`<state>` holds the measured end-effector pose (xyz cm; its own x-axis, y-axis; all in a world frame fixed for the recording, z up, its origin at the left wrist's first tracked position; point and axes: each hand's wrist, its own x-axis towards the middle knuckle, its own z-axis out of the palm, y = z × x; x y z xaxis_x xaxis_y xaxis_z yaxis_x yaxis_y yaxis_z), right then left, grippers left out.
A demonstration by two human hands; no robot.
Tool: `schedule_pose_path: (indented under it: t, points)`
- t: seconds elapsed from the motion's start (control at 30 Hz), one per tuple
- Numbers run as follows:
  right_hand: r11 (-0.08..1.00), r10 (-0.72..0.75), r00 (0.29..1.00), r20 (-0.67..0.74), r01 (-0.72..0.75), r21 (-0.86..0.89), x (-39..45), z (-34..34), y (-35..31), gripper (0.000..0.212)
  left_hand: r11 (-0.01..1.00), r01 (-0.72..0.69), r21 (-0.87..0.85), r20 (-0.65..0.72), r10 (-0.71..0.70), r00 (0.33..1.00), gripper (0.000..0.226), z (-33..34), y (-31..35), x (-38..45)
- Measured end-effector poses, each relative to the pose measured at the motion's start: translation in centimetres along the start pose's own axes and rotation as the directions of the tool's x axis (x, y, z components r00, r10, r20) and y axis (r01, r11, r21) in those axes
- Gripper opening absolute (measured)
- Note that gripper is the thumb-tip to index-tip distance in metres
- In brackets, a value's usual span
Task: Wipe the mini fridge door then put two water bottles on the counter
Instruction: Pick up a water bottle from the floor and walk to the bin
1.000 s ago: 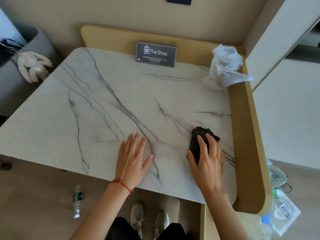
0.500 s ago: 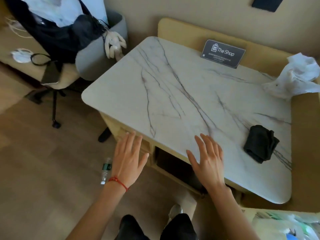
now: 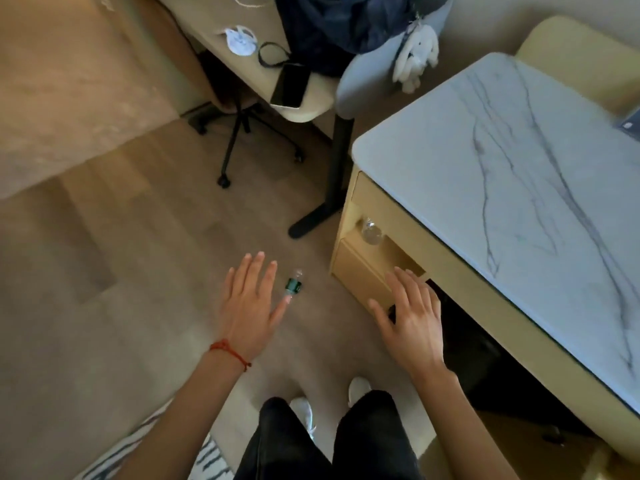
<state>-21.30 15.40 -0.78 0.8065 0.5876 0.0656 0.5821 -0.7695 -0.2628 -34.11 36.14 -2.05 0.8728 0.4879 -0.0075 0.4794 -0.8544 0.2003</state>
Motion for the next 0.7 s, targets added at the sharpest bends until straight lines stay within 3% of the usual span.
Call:
schedule_pose_path:
  t: [0.37,0.47,0.7]
  points:
    - [0.956,-0.295,0.946,0.138,0.293,0.03,9.2,3.5,-7.2,0.052,0.945,0.325,-0.015,-0.065,-0.326,0.943,0.066,0.4,-7.8,-0.5]
    - [0.913,-0.407,0.888,0.213,0.403,0.066,12.5,5.4,-8.5,0.055,0.902,0.431,0.003,-0.083,-0.429,0.899,0.057,1.6,-8.9,0.3]
    - [0.792,-0.603,0.71,0.362,0.586,0.172,20.8,11.7,-10.3,0.059,0.777,0.629,-0.027,-0.026,-0.63,0.777,0.06,5.6,-9.9,3.3]
